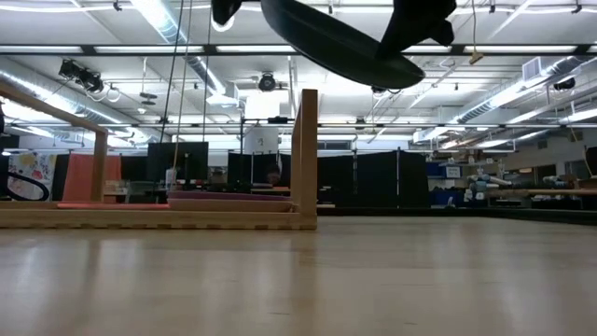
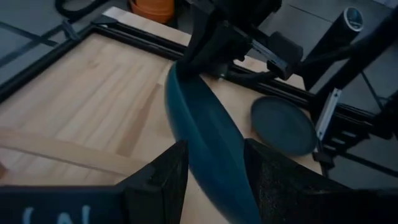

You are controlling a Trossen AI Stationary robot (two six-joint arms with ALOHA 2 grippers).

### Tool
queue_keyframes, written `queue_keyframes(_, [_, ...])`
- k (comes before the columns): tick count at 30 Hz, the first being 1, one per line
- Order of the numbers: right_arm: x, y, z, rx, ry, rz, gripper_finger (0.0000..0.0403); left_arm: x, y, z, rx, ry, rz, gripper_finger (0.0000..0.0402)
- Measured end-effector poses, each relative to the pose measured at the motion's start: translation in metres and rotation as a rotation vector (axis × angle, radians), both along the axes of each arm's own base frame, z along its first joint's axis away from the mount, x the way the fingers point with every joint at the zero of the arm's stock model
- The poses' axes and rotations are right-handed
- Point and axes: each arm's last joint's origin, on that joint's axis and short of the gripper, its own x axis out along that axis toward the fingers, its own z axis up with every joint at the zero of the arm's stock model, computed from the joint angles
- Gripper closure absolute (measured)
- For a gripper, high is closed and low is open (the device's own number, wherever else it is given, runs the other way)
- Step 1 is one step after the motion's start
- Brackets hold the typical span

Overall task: Place and stack plates onto a shelf
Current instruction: Stack the green plate on top of the purple plate on the shelf

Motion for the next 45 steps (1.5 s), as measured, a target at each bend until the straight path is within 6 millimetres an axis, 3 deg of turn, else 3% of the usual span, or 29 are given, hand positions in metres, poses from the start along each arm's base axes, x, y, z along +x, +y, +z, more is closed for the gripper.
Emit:
queue_keyframes(10, [0.006,-0.015,0.003,0.014,-0.052,-0.060,0.0386,0.000,0.002,0.000,0.033,0.004,0.070,0.0239])
queue_keyframes(24, [0.008,-0.015,0.005,0.038,-0.090,-0.047,0.0385,-0.005,0.006,-0.007,0.099,0.087,0.175,0.0243])
queue_keyframes(36, [0.014,-0.012,0.010,0.105,-0.160,0.006,0.0375,-0.007,0.007,-0.011,0.109,0.133,0.176,0.0303])
queue_keyframes(45, [0.015,-0.011,0.011,0.130,-0.178,0.024,0.0367,-0.009,0.008,-0.013,0.122,0.157,0.204,0.0375])
